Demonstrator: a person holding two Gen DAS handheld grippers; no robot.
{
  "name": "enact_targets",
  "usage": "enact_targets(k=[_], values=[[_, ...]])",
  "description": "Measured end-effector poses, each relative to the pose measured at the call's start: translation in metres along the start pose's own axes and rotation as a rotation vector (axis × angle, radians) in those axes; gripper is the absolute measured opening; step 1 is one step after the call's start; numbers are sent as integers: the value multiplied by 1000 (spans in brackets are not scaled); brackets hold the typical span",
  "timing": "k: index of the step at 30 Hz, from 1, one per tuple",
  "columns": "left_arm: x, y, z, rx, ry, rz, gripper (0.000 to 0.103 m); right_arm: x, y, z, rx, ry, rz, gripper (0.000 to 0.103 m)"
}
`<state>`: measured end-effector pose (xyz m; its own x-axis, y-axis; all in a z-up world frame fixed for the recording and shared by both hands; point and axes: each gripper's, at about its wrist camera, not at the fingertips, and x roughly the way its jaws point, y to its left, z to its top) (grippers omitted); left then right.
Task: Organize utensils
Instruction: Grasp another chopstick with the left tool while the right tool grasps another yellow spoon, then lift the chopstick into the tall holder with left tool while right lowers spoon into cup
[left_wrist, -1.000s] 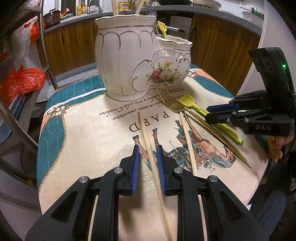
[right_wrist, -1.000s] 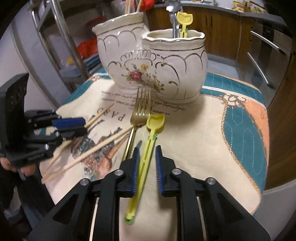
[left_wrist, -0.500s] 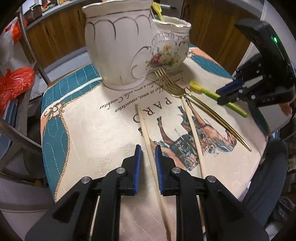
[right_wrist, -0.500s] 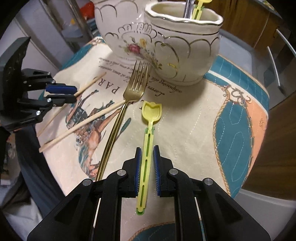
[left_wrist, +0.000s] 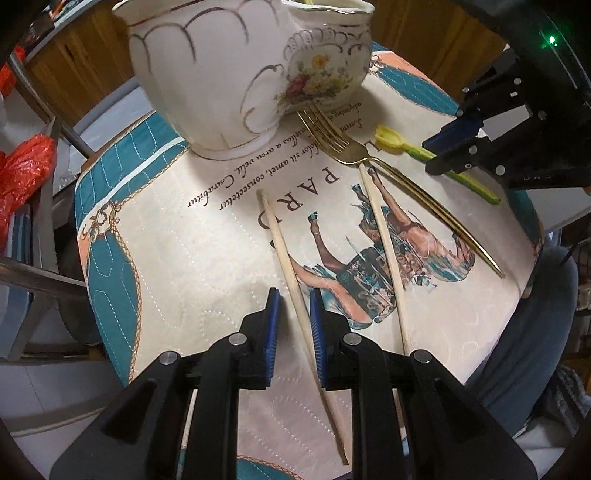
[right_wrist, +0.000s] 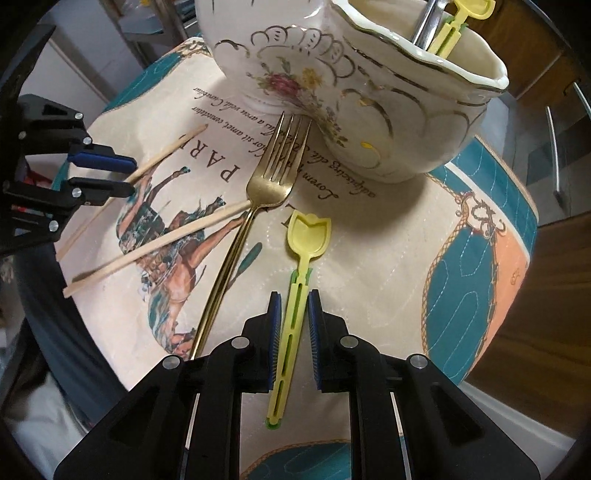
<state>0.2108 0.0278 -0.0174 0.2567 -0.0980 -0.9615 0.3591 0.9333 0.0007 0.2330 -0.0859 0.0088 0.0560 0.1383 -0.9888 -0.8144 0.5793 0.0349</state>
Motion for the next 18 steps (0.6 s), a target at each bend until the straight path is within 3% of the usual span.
enact_targets(k=[5, 9, 18], values=[[-1, -5, -4, -3, -35, 16, 15, -1, 6, -9, -7, -45, -8, 10], [-6, -6, -16, -18, -86, 30, 6, -4, 11, -23, -6, -95, -21, 10], [-33, -10, -41, -61, -290, 66, 6, -30, 12, -71, 48, -298, 7, 10]])
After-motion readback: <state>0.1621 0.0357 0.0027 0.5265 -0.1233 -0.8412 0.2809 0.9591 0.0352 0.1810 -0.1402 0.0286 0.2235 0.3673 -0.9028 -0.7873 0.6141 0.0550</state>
